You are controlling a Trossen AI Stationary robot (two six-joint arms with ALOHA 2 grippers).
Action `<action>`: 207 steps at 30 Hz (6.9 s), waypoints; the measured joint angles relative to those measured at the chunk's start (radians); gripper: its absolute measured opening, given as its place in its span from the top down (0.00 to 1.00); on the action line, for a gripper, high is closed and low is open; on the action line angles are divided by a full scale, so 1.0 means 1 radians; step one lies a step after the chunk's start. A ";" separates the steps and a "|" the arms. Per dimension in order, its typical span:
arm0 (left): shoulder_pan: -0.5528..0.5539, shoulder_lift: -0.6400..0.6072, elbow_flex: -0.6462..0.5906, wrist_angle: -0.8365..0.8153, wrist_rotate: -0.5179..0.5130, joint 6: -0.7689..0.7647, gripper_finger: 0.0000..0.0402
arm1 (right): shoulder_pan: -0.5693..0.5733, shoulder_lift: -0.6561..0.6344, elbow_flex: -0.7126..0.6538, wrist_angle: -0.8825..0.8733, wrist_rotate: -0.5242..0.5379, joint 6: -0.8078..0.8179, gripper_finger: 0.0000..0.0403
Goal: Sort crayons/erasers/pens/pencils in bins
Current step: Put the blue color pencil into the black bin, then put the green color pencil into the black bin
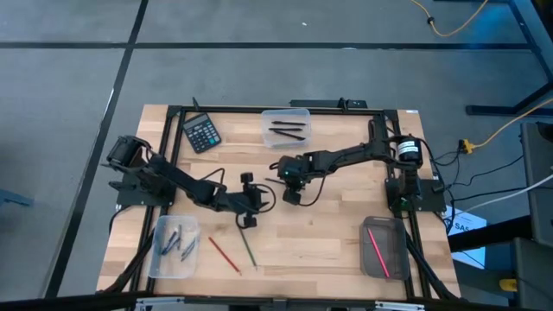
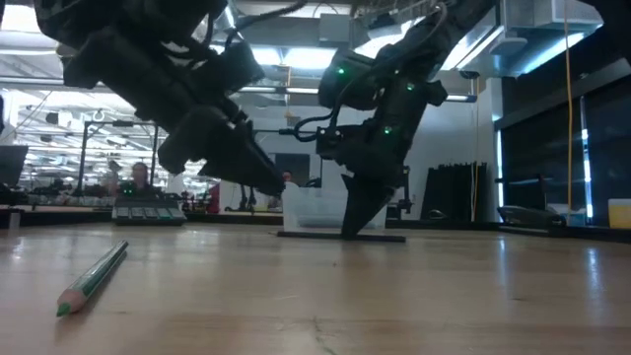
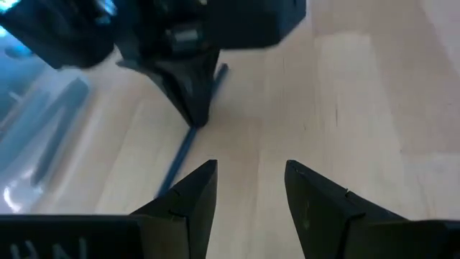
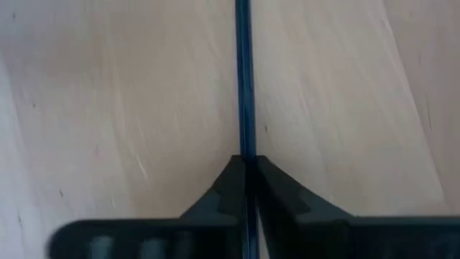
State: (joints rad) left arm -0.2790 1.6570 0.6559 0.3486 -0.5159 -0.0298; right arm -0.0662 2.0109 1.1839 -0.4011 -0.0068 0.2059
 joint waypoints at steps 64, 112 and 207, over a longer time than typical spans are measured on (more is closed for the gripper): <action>0.127 -0.075 0.000 -0.026 -0.038 -0.048 0.61 | 0.810 -0.133 0.046 -0.238 0.152 1.202 0.76; 0.130 -0.075 0.000 -0.035 -0.014 -0.046 0.61 | 0.810 -0.437 0.044 -0.942 -0.187 1.497 0.98; -0.405 -0.543 0.000 -0.655 -0.628 -0.415 0.61 | 0.398 0.475 0.810 -0.001 0.300 -2.116 0.71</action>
State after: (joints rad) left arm -0.6836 1.1141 0.6556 -0.3063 -1.1442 -0.4448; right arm 0.3320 2.4859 1.9938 -0.4025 0.2934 -1.9100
